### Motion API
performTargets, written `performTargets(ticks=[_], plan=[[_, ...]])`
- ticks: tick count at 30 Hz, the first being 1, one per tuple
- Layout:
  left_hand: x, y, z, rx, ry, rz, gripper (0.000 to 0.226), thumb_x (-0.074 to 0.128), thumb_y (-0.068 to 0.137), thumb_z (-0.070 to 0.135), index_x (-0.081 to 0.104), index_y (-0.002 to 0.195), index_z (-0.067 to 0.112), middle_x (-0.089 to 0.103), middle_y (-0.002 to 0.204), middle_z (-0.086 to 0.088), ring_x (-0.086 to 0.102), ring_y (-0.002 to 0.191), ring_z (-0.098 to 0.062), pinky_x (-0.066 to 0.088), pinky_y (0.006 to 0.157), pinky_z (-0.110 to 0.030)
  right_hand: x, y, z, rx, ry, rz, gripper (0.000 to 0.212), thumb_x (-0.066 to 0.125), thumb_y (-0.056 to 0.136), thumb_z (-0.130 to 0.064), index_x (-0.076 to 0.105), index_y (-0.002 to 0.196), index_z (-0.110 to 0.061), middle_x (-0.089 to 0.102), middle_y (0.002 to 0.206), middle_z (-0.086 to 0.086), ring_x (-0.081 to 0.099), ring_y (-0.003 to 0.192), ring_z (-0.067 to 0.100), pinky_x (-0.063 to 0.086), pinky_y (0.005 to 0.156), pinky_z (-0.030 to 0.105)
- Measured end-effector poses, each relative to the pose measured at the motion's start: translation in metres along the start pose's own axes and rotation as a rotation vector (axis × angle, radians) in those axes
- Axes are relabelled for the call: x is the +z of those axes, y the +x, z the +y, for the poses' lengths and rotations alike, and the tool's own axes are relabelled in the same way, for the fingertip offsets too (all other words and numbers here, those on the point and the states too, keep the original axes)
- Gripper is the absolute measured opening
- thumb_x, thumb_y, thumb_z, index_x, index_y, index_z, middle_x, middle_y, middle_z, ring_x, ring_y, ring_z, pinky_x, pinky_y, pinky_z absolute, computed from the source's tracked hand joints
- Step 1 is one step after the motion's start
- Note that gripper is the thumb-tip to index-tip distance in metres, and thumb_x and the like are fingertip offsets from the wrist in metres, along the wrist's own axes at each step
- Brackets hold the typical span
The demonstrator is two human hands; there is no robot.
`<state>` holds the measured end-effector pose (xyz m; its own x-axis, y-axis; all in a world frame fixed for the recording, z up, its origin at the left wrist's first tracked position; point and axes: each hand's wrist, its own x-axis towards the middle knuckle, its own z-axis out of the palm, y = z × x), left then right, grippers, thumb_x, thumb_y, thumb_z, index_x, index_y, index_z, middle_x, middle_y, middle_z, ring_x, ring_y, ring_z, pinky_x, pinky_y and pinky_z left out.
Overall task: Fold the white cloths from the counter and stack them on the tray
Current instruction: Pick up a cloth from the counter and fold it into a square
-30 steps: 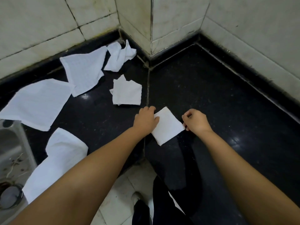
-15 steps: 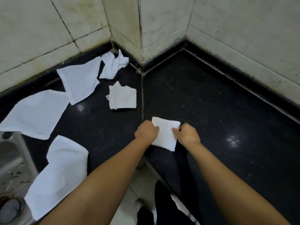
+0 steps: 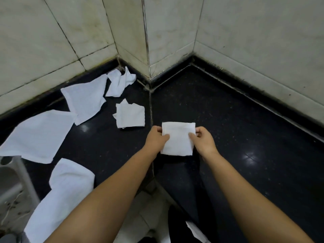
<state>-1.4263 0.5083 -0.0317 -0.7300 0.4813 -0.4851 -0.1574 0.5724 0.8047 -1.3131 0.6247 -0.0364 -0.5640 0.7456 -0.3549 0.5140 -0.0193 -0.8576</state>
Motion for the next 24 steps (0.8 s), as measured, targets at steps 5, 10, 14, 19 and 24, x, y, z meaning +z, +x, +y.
performTargets(ticks=[5,10,14,19,24], plan=[[-0.011,-0.036,0.009,-0.197,-0.468,-0.266,0.026,0.054,0.09,0.003,0.056,0.114,-0.008,0.065,0.1,-0.016,0.062,0.081,-0.024,0.051,0.067,-0.035,-0.016,-0.049,-0.009,-0.068,0.213,0.073,0.012,0.052,0.092,-0.01,0.061,0.087,-0.017,0.064,0.08,0.0,0.06,0.07,0.013,0.046,0.057,0.022],[-0.002,-0.077,0.006,-0.29,-0.537,-0.478,0.024,0.055,0.093,0.012,0.056,0.116,0.005,0.064,0.103,-0.012,0.062,0.088,-0.024,0.051,0.072,-0.04,-0.042,-0.109,0.013,-0.045,0.336,0.146,0.012,0.054,0.093,-0.012,0.063,0.089,-0.017,0.068,0.09,0.003,0.064,0.08,0.019,0.052,0.068,0.033],[0.029,-0.117,0.005,-0.135,-0.38,-0.578,0.015,0.051,0.094,0.008,0.06,0.105,0.011,0.065,0.1,-0.008,0.062,0.09,-0.022,0.051,0.088,-0.044,-0.069,-0.163,0.039,0.003,0.423,0.304,0.01,0.053,0.095,-0.016,0.063,0.092,-0.013,0.068,0.091,0.003,0.063,0.076,0.016,0.051,0.061,0.029],[0.084,-0.172,0.013,0.018,-0.157,-0.738,0.021,0.05,0.095,0.009,0.061,0.112,0.009,0.067,0.109,-0.009,0.063,0.102,-0.024,0.049,0.097,-0.045,-0.116,-0.235,0.075,0.066,0.464,0.546,0.016,0.051,0.096,-0.02,0.063,0.094,-0.01,0.064,0.083,0.001,0.056,0.066,0.013,0.043,0.053,0.025],[0.165,-0.252,0.008,0.101,0.009,-0.972,0.022,0.05,0.094,0.009,0.063,0.112,0.009,0.067,0.11,-0.008,0.063,0.102,-0.023,0.052,0.091,-0.04,-0.17,-0.333,0.133,0.129,0.527,0.8,0.017,0.052,0.095,-0.021,0.063,0.096,-0.009,0.066,0.089,0.004,0.058,0.074,0.017,0.046,0.059,0.029]])
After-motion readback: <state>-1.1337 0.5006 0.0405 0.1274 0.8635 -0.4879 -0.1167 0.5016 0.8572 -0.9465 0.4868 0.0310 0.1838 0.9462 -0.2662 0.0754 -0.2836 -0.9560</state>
